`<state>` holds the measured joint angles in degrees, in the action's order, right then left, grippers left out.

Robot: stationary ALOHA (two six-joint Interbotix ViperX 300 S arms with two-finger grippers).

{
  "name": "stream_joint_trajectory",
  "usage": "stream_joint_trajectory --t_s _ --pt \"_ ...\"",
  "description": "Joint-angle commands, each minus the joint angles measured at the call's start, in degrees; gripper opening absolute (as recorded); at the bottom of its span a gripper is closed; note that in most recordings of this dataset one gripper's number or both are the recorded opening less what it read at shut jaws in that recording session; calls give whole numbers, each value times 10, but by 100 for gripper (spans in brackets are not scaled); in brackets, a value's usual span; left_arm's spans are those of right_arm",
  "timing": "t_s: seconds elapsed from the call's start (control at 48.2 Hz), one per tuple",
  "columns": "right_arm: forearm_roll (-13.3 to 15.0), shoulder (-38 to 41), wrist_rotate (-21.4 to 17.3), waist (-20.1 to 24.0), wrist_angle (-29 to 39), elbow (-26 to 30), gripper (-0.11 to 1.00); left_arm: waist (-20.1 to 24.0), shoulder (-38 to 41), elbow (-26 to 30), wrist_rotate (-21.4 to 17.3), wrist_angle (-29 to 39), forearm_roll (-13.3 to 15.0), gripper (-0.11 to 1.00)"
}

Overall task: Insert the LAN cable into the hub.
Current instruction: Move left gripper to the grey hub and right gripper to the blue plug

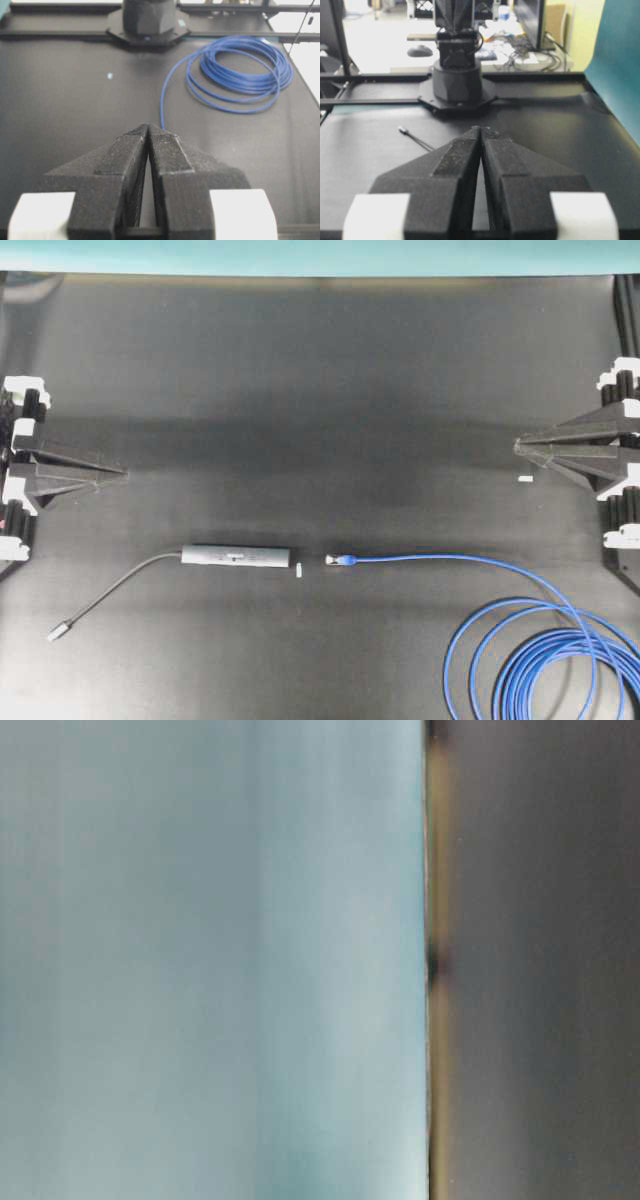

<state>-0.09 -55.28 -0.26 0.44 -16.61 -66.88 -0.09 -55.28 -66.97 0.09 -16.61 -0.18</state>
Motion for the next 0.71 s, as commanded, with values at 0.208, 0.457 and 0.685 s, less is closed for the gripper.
stream_joint_trajectory --t_s 0.208,0.457,0.685 --pt "-29 73 -33 3 176 65 0 1 47 45 1 53 -25 0" --pt "-29 172 -41 32 265 121 0 -23 98 73 1 163 -25 0" --pt "-29 292 -40 60 319 176 0 -35 138 81 0 190 -25 0"
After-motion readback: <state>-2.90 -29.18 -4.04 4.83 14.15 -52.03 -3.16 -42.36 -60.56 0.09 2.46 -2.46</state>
